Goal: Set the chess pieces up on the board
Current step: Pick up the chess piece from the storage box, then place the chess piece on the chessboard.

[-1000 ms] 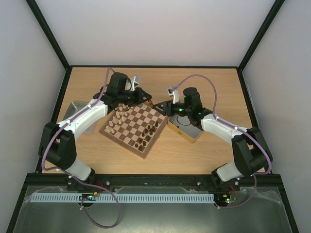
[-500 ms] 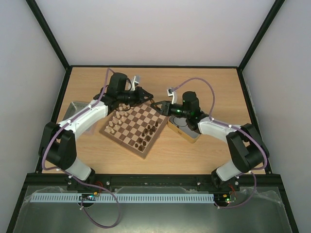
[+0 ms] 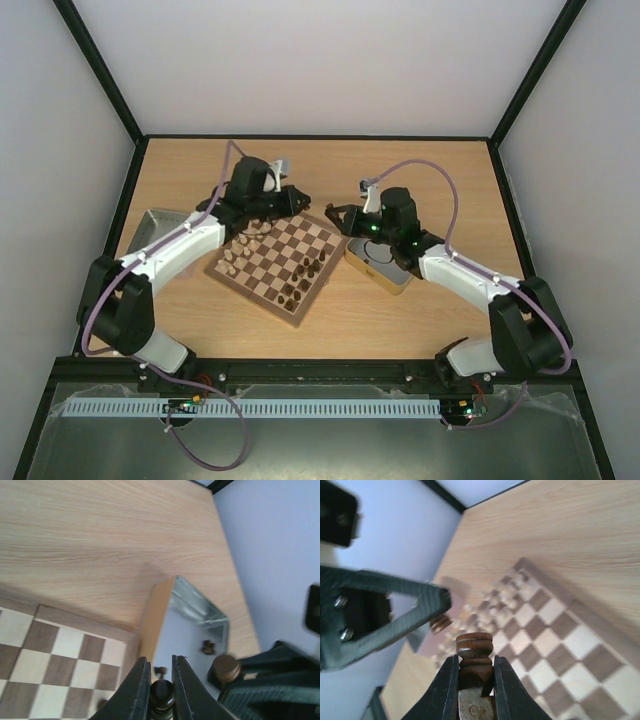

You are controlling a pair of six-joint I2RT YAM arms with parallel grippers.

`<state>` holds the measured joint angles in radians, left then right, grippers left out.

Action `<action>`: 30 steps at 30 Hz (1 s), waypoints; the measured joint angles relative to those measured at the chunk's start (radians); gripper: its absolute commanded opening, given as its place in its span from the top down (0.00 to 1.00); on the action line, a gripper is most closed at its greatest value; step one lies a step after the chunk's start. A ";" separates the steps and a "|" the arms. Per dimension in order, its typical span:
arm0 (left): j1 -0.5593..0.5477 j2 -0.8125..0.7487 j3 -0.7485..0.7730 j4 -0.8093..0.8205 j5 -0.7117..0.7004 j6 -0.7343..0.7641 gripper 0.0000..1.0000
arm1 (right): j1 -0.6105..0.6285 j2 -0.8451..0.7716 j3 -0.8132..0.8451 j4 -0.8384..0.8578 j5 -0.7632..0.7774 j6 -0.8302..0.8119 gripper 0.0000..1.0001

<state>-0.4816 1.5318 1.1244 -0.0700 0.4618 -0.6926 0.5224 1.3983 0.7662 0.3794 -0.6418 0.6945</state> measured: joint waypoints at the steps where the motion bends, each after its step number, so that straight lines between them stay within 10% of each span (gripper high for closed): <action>1: -0.023 -0.003 0.000 -0.011 -0.060 0.037 0.98 | 0.001 -0.014 0.016 -0.068 0.053 -0.019 0.98; 11: -0.216 0.158 0.000 -0.029 -0.399 0.251 0.97 | 0.000 -0.092 0.050 -0.420 0.351 -0.103 0.97; 30: -0.225 0.329 0.008 0.012 -0.459 0.327 0.88 | 0.000 -0.108 0.050 -0.483 0.395 -0.107 0.96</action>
<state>-0.7067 1.8610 1.1320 -0.0578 0.0032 -0.3653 0.5228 1.2900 0.8158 -0.1036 -0.2470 0.5877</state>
